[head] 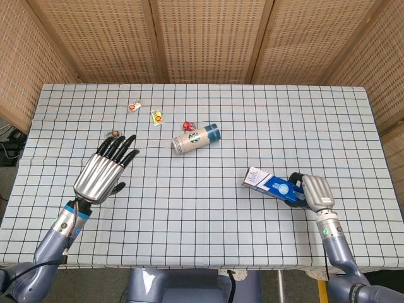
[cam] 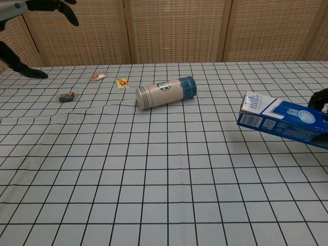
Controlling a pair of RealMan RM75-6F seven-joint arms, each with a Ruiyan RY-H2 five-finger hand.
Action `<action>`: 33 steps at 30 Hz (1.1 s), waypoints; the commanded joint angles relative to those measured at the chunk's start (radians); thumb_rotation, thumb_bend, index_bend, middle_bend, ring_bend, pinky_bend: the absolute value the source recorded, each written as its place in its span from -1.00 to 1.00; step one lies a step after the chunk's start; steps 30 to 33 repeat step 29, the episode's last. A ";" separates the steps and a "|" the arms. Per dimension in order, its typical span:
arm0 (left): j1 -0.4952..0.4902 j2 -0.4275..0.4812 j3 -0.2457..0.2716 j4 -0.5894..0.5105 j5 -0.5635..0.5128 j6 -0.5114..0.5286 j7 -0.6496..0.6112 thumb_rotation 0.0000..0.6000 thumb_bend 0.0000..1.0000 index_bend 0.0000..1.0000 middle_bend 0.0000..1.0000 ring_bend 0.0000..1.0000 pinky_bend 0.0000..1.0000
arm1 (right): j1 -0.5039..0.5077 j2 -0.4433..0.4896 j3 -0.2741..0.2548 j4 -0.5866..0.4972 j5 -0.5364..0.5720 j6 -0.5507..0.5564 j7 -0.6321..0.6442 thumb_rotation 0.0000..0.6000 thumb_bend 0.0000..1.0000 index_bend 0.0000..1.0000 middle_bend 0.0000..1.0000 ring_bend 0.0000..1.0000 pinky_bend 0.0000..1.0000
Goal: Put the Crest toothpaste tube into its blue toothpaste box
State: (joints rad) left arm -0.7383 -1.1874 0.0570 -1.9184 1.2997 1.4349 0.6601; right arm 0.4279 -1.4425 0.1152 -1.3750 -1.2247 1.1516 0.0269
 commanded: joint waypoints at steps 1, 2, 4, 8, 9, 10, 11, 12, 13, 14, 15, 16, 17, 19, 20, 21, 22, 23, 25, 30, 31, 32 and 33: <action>0.036 -0.020 0.015 0.030 0.031 0.017 -0.020 1.00 -0.75 -0.53 -0.86 -0.77 -0.70 | -0.012 -0.019 -0.014 0.014 -0.009 0.003 -0.012 1.00 -0.53 0.64 0.28 0.36 0.38; 0.053 -0.028 0.020 0.042 0.042 0.024 -0.025 1.00 -0.75 -0.53 -0.86 -0.77 -0.70 | -0.015 -0.027 -0.022 0.019 -0.009 -0.001 -0.029 1.00 -0.53 0.63 0.26 0.35 0.38; 0.081 -0.041 0.028 0.062 0.060 0.034 -0.039 1.00 -0.75 -0.53 -0.86 -0.77 -0.70 | -0.019 -0.038 -0.037 0.026 -0.012 -0.007 -0.067 1.00 -0.53 0.53 0.15 0.23 0.24; 0.126 -0.060 0.038 0.099 0.091 0.051 -0.046 1.00 -0.75 -0.53 -0.87 -0.78 -0.77 | -0.021 -0.032 -0.063 0.015 0.009 -0.052 -0.139 1.00 -0.59 -0.23 -0.66 -0.69 -0.82; 0.139 -0.064 0.041 0.107 0.094 0.057 -0.044 1.00 -0.75 -0.54 -0.89 -0.82 -0.83 | -0.022 -0.027 -0.065 0.006 0.022 -0.062 -0.162 1.00 -0.60 -0.46 -0.85 -0.88 -0.96; 0.161 -0.073 0.046 0.115 0.094 0.069 -0.047 1.00 -0.75 -0.55 -0.91 -0.87 -0.90 | -0.027 -0.023 -0.069 -0.008 0.033 -0.062 -0.189 1.00 -0.62 -0.66 -0.97 -0.99 -1.00; 0.176 -0.080 0.048 0.121 0.097 0.077 -0.055 1.00 -0.75 -0.56 -0.93 -0.91 -0.93 | -0.032 -0.021 -0.068 -0.018 0.037 -0.052 -0.205 1.00 -0.62 -0.75 -1.00 -1.00 -1.00; 0.188 -0.084 0.049 0.127 0.101 0.080 -0.062 1.00 -0.75 -0.57 -0.94 -0.94 -0.97 | -0.036 -0.021 -0.067 -0.023 0.037 -0.041 -0.216 1.00 -0.63 -0.83 -1.00 -1.00 -1.00; 0.206 -0.089 0.052 0.134 0.104 0.088 -0.075 1.00 -0.75 -0.58 -0.94 -0.95 -0.98 | -0.044 -0.021 -0.066 -0.024 0.028 -0.017 -0.230 1.00 -0.64 -0.88 -1.00 -1.00 -1.00; 0.221 -0.092 0.055 0.141 0.109 0.097 -0.084 1.00 -0.75 -0.59 -0.95 -0.96 -0.99 | -0.051 -0.021 -0.067 -0.025 0.020 0.002 -0.237 1.00 -0.65 -0.91 -1.00 -1.00 -1.00; 0.235 -0.096 0.056 0.148 0.114 0.106 -0.092 1.00 -0.75 -0.60 -0.96 -0.97 -1.00 | -0.058 -0.019 -0.068 -0.026 0.011 0.020 -0.243 1.00 -0.65 -0.95 -1.00 -1.00 -1.00; 0.256 -0.099 0.059 0.153 0.115 0.116 -0.103 1.00 -0.75 -0.63 -0.97 -0.98 -1.00 | -0.068 -0.015 -0.070 -0.029 -0.004 0.044 -0.247 1.00 -0.65 -0.96 -1.00 -1.00 -1.00; 0.271 -0.101 0.063 0.154 0.115 0.123 -0.113 1.00 -0.75 -0.65 -0.98 -0.99 -1.00 | -0.076 -0.010 -0.073 -0.032 -0.016 0.062 -0.249 1.00 -0.65 -0.97 -1.00 -1.00 -1.00; 0.302 -0.106 0.073 0.159 0.125 0.136 -0.135 1.00 -0.75 -0.70 -1.00 -1.00 -1.00 | -0.093 0.000 -0.082 -0.037 -0.048 0.101 -0.253 1.00 -0.66 -0.97 -1.00 -1.00 -1.00; 0.316 -0.109 0.079 0.163 0.132 0.143 -0.145 1.00 -0.76 -0.70 -1.00 -1.00 -1.00 | -0.102 0.005 -0.087 -0.039 -0.066 0.121 -0.255 1.00 -0.66 -0.97 -1.00 -1.00 -1.00; 0.328 -0.111 0.084 0.166 0.136 0.148 -0.151 1.00 -0.76 -0.71 -1.00 -1.00 -1.00 | -0.109 0.009 -0.092 -0.040 -0.078 0.137 -0.256 1.00 -0.66 -0.97 -1.00 -1.00 -1.00; 0.339 -0.112 0.089 0.170 0.141 0.154 -0.157 1.00 -0.76 -0.71 -1.00 -1.00 -1.00 | -0.116 0.013 -0.097 -0.043 -0.092 0.152 -0.255 1.00 -0.66 -0.97 -1.00 -1.00 -1.00; 0.356 -0.115 0.097 0.178 0.150 0.164 -0.166 1.00 -0.76 -0.72 -1.00 -1.00 -1.00 | -0.127 0.019 -0.105 -0.048 -0.114 0.176 -0.252 1.00 -0.66 -0.97 -1.00 -1.00 -1.00; 0.402 -0.120 0.118 0.196 0.164 0.194 -0.197 1.00 -0.77 -0.73 -1.00 -1.00 -1.00 | -0.159 0.038 -0.133 -0.066 -0.173 0.237 -0.237 1.00 -0.66 -0.97 -1.00 -1.00 -1.00; 0.479 -0.112 0.145 0.229 0.201 0.250 -0.261 1.00 -0.78 -0.76 -1.00 -1.00 -1.00 | -0.215 0.068 -0.182 -0.085 -0.282 0.341 -0.209 1.00 -0.66 -0.96 -1.00 -1.00 -1.00; 0.479 -0.112 0.145 0.229 0.201 0.250 -0.261 1.00 -0.78 -0.76 -1.00 -1.00 -1.00 | -0.215 0.068 -0.182 -0.085 -0.282 0.341 -0.209 1.00 -0.66 -0.96 -1.00 -1.00 -1.00; 0.479 -0.112 0.145 0.229 0.201 0.250 -0.261 1.00 -0.78 -0.76 -1.00 -1.00 -1.00 | -0.215 0.068 -0.182 -0.085 -0.282 0.341 -0.209 1.00 -0.66 -0.96 -1.00 -1.00 -1.00; 0.479 -0.112 0.145 0.229 0.201 0.250 -0.261 1.00 -0.78 -0.76 -1.00 -1.00 -1.00 | -0.215 0.068 -0.182 -0.085 -0.282 0.341 -0.209 1.00 -0.66 -0.96 -1.00 -1.00 -1.00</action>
